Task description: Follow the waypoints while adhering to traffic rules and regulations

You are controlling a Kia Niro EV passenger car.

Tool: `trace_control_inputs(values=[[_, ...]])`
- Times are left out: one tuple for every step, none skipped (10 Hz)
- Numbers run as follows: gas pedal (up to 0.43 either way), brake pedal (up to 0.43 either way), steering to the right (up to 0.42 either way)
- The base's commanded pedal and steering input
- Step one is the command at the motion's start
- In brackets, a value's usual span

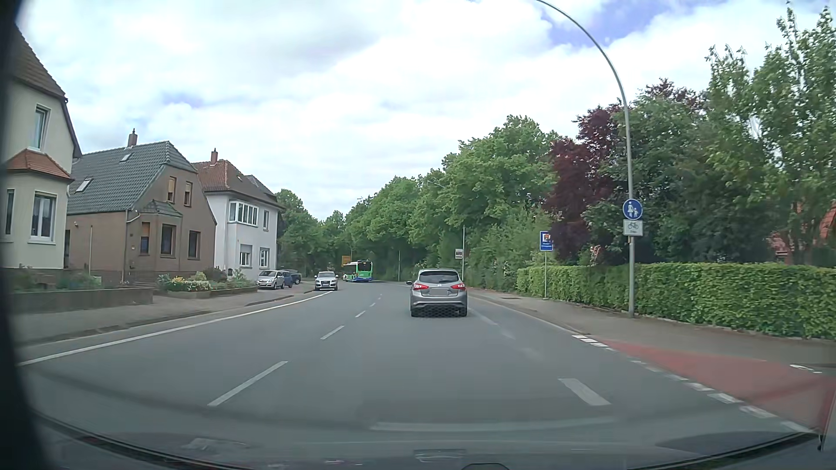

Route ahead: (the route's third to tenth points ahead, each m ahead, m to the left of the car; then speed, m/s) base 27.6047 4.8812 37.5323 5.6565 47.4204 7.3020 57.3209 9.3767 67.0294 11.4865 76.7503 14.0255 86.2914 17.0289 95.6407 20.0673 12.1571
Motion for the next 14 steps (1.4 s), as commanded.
trace_control_inputs(values=[[0.157, 0.0, -0.015], [0.15, 0.0, -0.015], [0.138, 0.0, -0.016], [0.13, 0.0, -0.016], [0.13, 0.0, -0.016], [0.13, 0.0, -0.017], [0.13, 0.0, -0.017], [0.13, 0.0, -0.017], [0.138, 0.0, -0.017], [0.138, 0.0, -0.017], [0.138, 0.0, -0.017], [0.138, 0.0, -0.017], [0.138, 0.0, -0.017], [0.138, 0.0, -0.017]])
